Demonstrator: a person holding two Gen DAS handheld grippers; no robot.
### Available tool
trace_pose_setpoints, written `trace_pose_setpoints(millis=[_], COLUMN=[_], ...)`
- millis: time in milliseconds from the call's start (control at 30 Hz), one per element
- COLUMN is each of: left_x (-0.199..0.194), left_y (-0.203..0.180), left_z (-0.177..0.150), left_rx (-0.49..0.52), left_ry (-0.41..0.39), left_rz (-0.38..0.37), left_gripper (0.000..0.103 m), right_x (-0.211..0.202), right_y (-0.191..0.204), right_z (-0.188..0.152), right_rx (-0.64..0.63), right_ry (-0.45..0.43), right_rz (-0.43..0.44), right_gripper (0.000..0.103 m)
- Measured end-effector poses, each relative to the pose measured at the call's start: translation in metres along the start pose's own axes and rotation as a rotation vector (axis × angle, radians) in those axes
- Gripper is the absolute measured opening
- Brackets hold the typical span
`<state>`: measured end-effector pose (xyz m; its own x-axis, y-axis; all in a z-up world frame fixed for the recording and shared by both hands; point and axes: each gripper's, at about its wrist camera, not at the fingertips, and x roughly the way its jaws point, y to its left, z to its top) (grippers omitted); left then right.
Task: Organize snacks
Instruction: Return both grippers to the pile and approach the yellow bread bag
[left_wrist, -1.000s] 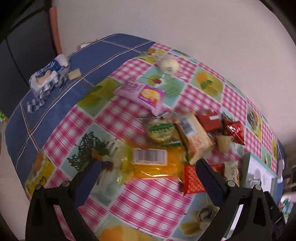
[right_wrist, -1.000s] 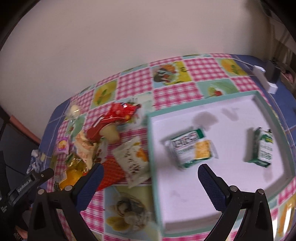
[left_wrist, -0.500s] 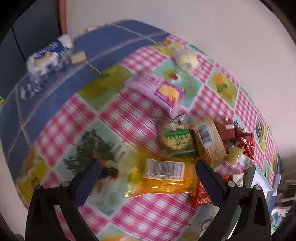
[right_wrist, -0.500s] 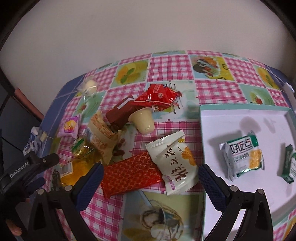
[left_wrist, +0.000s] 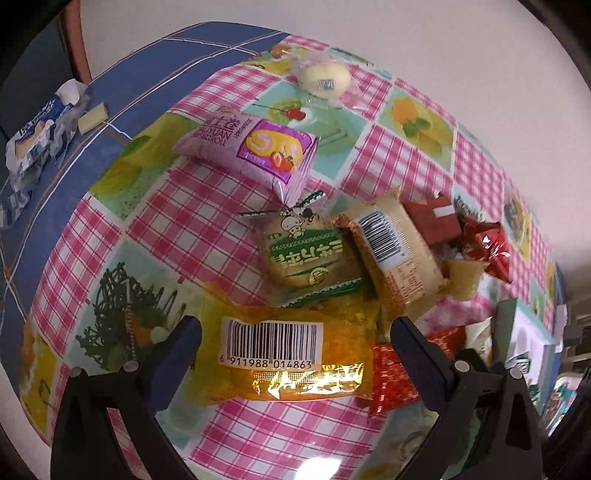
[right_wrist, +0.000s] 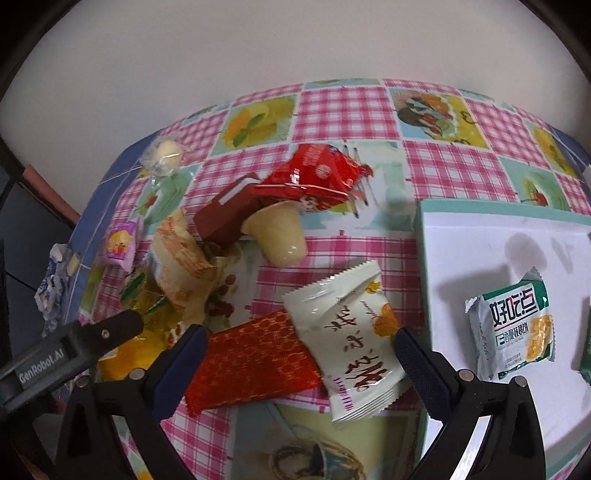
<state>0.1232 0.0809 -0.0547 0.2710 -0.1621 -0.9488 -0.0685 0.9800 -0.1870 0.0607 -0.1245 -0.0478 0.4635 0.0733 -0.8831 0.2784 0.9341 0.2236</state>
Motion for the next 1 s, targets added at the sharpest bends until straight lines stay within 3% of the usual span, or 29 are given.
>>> trace_pose_setpoints(millis=[267,433,533,767,1000], left_x=[0.02,0.028,0.027,0.027,0.026], left_y=[-0.004,0.012,0.014,0.02,0.009], left_z=[-0.001,0.0,-0.001,-0.003,-0.006], left_rx=[0.03,-0.061,-0.07,-0.084,-0.068], left_ry=[0.041,0.078,0.077,0.09,0.087], left_rz=[0.071,0.019,0.024,0.012,0.033], left_gripper=[0.102,0.102,0.102,0.097,0.088], right_x=[-0.001,-0.003,-0.002,0.006,0.012], right_y=[-0.001,0.001,0.003,0.004,-0.009], right_z=[-0.001,-0.001,-0.001,-0.004,-0.008], right_rx=[0.008,0.027,0.003,-0.058,-0.03], right_ry=[0.012,0.033,0.026,0.047,0.077], right_rz=[0.0,0.065,0.02,-0.064,-0.076], right_gripper=[0.095,0.09,0.083,0.08,0.06])
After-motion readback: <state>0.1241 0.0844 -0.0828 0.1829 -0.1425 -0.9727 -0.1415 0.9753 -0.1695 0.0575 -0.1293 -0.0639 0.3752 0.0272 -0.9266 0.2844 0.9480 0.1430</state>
